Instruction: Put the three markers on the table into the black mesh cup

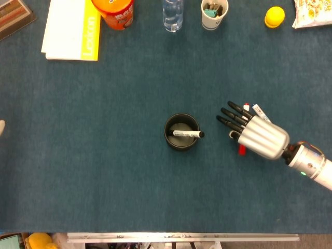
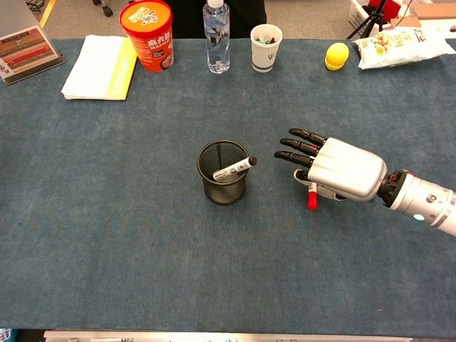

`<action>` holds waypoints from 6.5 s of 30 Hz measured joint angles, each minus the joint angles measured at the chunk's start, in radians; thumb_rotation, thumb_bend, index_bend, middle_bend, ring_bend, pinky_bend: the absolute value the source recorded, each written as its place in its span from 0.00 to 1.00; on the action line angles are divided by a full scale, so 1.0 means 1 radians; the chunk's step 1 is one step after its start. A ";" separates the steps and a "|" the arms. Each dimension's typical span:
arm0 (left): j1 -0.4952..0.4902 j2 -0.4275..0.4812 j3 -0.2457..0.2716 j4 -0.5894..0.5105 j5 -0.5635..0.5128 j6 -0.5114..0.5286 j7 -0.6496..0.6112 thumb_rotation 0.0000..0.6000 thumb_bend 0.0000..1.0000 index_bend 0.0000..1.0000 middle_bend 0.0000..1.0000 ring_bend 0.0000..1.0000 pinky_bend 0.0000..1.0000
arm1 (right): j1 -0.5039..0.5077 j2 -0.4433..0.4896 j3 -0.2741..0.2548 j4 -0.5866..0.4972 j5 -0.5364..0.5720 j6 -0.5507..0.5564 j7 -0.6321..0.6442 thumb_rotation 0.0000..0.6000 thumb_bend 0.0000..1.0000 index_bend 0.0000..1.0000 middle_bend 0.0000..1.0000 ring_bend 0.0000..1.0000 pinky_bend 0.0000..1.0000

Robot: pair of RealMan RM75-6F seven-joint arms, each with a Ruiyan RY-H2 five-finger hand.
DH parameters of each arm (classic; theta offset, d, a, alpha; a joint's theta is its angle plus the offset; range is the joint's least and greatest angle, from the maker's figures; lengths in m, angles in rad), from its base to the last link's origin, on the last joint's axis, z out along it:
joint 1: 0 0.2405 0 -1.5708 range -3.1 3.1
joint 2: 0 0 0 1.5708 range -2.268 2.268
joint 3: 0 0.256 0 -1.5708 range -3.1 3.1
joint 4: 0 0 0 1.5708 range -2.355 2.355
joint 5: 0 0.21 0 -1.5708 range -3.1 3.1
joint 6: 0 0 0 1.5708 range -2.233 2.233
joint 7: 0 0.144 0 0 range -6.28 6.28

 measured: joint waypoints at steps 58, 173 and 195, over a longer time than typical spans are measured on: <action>0.009 0.027 0.001 -0.026 -0.004 0.001 0.005 1.00 0.23 0.26 0.02 0.00 0.08 | 0.092 0.106 0.202 -0.753 0.301 -0.170 0.491 1.00 0.28 0.55 0.21 0.00 0.00; 0.004 0.025 -0.002 0.028 -0.001 -0.017 -0.085 1.00 0.23 0.26 0.01 0.00 0.08 | -0.038 -0.014 -0.052 0.290 -0.011 0.100 0.236 1.00 0.25 0.53 0.24 0.04 0.05; 0.005 0.025 -0.001 0.033 0.000 -0.018 -0.089 1.00 0.23 0.26 0.01 0.00 0.08 | -0.032 -0.019 -0.068 0.280 -0.015 0.110 0.215 1.00 0.26 0.47 0.20 0.03 0.00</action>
